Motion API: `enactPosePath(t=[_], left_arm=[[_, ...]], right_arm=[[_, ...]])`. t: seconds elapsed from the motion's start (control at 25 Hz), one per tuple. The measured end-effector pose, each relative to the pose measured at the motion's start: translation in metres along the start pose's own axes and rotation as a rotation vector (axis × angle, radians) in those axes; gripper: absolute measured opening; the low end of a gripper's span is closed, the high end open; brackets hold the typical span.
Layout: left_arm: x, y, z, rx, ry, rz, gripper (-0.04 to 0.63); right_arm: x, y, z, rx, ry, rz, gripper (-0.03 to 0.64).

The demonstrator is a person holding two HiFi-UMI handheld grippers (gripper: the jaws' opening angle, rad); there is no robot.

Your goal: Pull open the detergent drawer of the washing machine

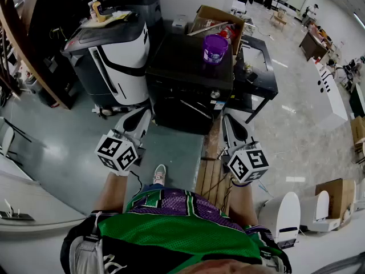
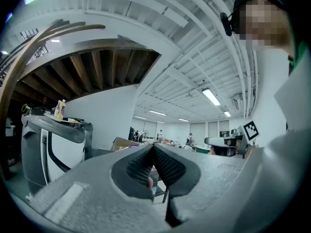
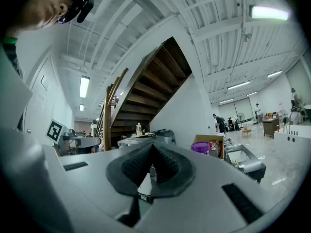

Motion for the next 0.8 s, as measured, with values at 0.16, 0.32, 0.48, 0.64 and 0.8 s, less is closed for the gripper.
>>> enactPosePath(t=[0.16,0.32,0.48,0.64,0.8], left_arm=[[-0.002,0.0003,-0.0025,0.001,-0.001,-0.001,0.015],[-0.006,-0.0001,-0.0023,-0.002,0.001,0.005,0.015],[-0.0071,-0.0016,-0.001,-0.01,0.004,0.006,0.015],[-0.0043,-0.0004,0.0003,-0.011,0.01,-0.002,0.015],[-0.0014,0.0003,0.003,-0.012,0.018,-0.013,0.015]], right_arm=[[0.0004,-0.0001,-0.0029,0.005,0.0,0.004,0.0],[-0.0003,-0.0033,-0.0019,0.005,0.001,0.012,0.0],[-0.0021,-0.0041,0.0001,0.006,-0.002,0.01,0.0],[-0.0042,-0.0015,0.0012,-0.015,-0.021,-0.013,0.0],[-0.0064,0.0007,0.0038,-0.03,-0.023,-0.042,0.0]])
Point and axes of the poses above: the fingertips, and each gripper's own axes: x backward along the fingers, y to its left, z out of its underside, the point moved 2 cm from there along x, backward along the fingers, and after that the axes turned 8 degrees about -z, right-handed, at the moved point
